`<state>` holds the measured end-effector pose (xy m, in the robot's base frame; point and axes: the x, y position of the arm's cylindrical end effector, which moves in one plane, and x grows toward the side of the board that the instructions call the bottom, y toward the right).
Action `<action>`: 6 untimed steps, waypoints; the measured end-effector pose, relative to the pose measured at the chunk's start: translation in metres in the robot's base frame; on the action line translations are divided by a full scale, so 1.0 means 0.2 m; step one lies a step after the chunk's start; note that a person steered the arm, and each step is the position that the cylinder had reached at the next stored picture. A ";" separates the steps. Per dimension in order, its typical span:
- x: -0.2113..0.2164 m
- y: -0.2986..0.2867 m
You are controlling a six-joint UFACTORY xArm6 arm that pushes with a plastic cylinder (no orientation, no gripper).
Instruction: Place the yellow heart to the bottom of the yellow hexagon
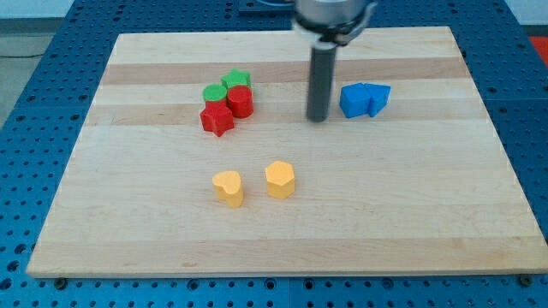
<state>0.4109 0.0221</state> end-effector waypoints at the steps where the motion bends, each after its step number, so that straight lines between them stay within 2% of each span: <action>1: 0.21 -0.30; 3: 0.54 -0.93; 4: 0.64 -0.86; 6: 0.55 -0.45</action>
